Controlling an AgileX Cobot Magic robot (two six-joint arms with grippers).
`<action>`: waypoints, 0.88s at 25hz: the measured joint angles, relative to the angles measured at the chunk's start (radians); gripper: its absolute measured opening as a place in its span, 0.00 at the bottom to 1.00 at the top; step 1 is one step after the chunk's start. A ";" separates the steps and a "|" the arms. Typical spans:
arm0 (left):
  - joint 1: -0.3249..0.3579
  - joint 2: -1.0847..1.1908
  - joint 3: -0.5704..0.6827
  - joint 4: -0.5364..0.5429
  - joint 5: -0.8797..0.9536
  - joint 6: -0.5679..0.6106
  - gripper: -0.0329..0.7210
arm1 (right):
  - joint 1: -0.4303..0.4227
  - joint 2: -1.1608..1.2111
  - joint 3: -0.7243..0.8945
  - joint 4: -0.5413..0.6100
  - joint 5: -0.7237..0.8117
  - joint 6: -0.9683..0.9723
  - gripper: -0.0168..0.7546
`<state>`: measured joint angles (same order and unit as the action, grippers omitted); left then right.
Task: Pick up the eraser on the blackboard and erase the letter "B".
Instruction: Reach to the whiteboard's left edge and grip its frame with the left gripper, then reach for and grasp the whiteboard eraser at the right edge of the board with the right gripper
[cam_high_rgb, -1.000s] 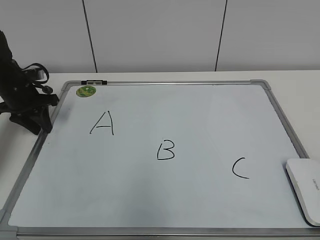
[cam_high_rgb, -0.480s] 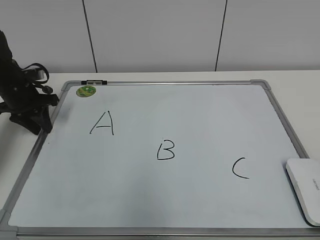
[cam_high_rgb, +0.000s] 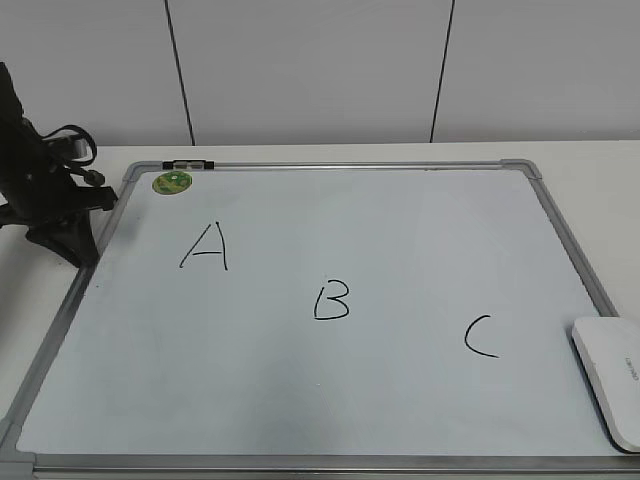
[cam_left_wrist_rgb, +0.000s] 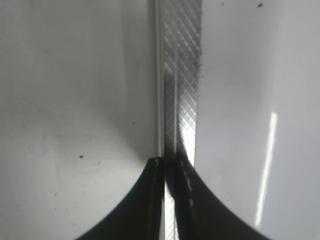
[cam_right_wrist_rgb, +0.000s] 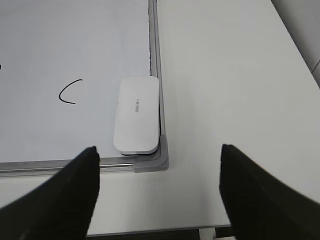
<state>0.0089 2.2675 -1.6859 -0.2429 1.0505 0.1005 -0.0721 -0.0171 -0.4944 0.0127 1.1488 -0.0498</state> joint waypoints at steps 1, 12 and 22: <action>0.000 0.000 0.000 0.001 0.000 0.000 0.09 | 0.000 0.000 0.000 0.000 0.000 0.000 0.74; 0.000 0.000 0.000 0.002 0.002 0.000 0.07 | 0.000 0.000 0.000 0.000 0.000 0.006 0.74; 0.000 0.000 0.000 0.004 0.002 0.000 0.07 | 0.000 0.358 -0.033 0.006 -0.044 0.050 0.72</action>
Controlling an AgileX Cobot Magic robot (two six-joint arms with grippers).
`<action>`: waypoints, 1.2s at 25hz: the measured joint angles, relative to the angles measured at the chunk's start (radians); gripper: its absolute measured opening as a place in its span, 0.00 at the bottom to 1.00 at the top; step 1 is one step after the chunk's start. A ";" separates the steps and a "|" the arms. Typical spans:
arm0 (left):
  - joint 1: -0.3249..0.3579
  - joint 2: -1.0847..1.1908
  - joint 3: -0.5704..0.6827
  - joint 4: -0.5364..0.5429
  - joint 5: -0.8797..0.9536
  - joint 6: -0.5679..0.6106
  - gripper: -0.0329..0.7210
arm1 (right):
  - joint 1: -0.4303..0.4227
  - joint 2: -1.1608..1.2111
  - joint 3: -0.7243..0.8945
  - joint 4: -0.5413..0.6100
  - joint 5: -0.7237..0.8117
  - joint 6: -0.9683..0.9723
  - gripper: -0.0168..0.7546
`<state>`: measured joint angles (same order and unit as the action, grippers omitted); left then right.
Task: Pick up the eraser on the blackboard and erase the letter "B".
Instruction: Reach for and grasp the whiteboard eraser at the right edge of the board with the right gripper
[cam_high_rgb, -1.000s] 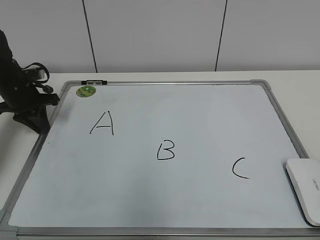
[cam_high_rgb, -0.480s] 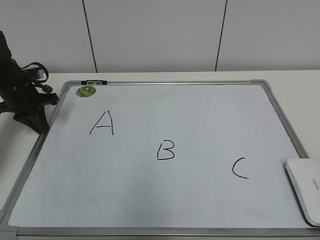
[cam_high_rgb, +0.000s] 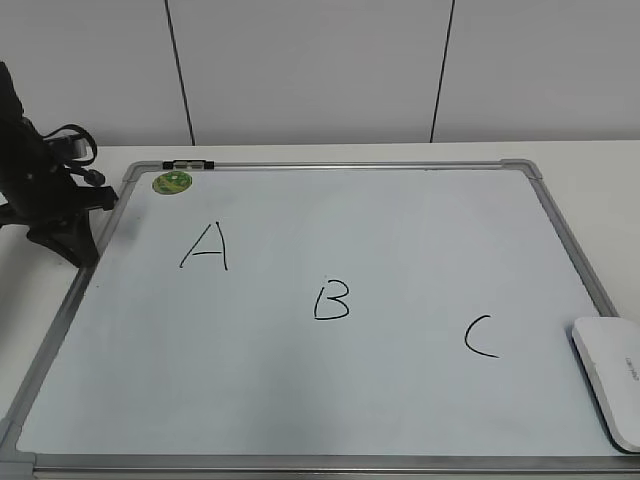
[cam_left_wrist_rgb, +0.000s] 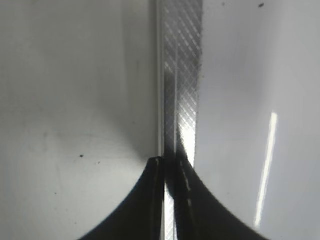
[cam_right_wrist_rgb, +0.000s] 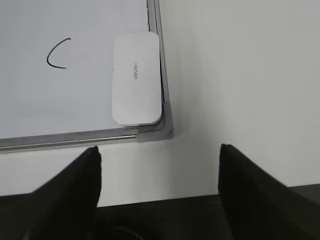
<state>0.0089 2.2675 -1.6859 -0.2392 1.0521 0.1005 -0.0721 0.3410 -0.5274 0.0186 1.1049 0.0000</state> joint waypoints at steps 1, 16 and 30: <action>0.000 0.000 0.000 0.000 0.000 0.000 0.07 | 0.000 0.061 -0.011 0.000 -0.021 0.000 0.71; 0.000 0.000 0.000 0.000 0.000 0.000 0.08 | 0.009 0.575 -0.317 0.083 -0.136 -0.093 0.70; 0.000 0.000 0.000 0.000 0.000 0.000 0.09 | 0.050 0.964 -0.390 0.115 -0.062 -0.113 0.74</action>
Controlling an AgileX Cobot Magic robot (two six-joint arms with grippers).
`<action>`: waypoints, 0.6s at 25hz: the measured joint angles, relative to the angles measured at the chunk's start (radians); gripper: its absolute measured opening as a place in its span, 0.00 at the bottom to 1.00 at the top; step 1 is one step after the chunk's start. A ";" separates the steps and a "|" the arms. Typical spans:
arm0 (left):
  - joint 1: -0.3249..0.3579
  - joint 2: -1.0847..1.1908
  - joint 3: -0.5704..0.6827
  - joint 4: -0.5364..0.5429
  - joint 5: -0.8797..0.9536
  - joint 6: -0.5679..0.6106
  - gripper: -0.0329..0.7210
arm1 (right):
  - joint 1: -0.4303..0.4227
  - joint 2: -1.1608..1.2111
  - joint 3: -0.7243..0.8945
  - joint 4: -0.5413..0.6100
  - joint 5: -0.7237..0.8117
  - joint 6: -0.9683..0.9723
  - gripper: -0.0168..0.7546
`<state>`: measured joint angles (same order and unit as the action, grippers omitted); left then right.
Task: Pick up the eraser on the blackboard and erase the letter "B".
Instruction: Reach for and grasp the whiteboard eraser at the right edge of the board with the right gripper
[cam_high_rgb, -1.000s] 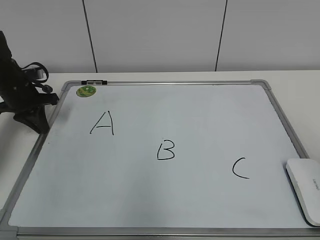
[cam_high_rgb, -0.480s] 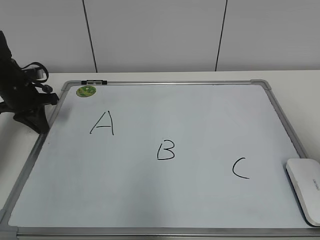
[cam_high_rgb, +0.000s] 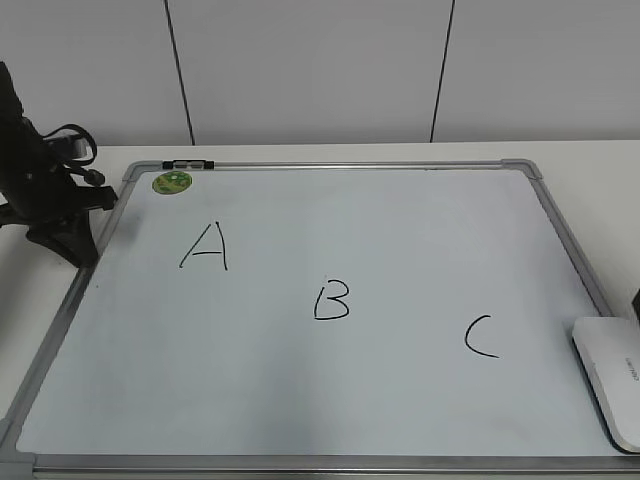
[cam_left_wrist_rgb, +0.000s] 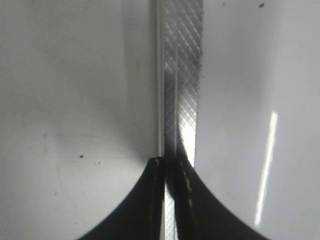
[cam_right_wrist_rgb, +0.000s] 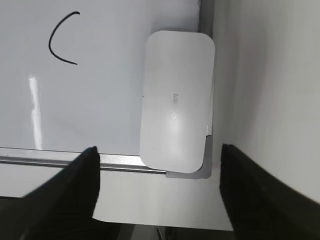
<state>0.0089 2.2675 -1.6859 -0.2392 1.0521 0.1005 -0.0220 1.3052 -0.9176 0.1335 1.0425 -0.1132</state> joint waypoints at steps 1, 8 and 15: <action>0.000 0.000 0.000 0.000 0.000 0.000 0.09 | 0.000 0.021 0.000 0.010 -0.002 0.000 0.77; 0.000 0.000 0.000 0.000 0.000 0.000 0.09 | 0.000 0.157 0.000 0.041 -0.020 0.006 0.82; 0.000 0.000 0.000 0.000 0.000 0.000 0.09 | 0.134 0.242 -0.009 -0.092 -0.073 0.166 0.82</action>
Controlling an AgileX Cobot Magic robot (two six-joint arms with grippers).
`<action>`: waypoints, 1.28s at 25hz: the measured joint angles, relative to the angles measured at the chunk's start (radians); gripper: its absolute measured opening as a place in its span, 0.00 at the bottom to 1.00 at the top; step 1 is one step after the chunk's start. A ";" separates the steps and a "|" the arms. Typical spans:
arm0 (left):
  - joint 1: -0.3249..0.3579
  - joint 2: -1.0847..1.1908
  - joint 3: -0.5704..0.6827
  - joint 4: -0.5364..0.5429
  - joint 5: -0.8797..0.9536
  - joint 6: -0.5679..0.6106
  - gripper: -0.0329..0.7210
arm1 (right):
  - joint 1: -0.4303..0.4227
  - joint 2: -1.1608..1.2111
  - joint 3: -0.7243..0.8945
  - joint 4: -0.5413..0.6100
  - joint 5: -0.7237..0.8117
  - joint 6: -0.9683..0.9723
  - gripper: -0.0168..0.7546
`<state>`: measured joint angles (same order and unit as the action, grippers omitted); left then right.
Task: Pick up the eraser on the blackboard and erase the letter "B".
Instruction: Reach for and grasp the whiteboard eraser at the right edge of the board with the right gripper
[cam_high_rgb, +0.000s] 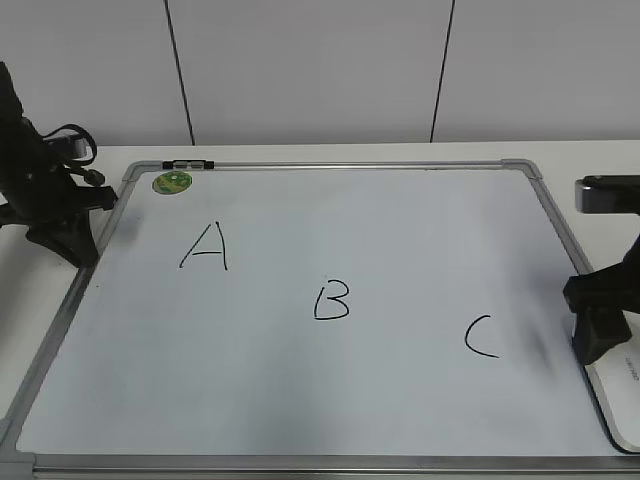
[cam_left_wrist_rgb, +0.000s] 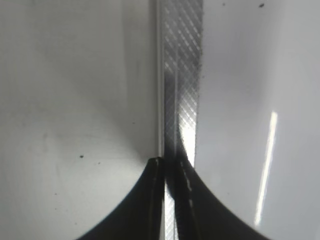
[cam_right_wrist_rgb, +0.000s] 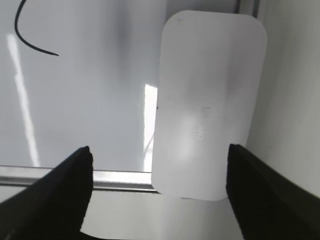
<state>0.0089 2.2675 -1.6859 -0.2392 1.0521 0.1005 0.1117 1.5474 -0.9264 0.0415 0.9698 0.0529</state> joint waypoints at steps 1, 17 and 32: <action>0.000 0.000 0.000 0.000 0.000 0.000 0.09 | 0.020 0.010 0.000 -0.033 -0.005 0.047 0.82; 0.000 0.000 0.000 -0.006 0.000 0.000 0.10 | -0.007 0.102 -0.002 -0.093 -0.057 0.158 0.82; 0.000 0.000 0.000 -0.008 0.000 0.000 0.10 | -0.034 0.126 -0.002 -0.067 -0.073 0.100 0.82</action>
<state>0.0089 2.2675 -1.6859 -0.2470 1.0521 0.1005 0.0777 1.6734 -0.9283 -0.0253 0.8971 0.1534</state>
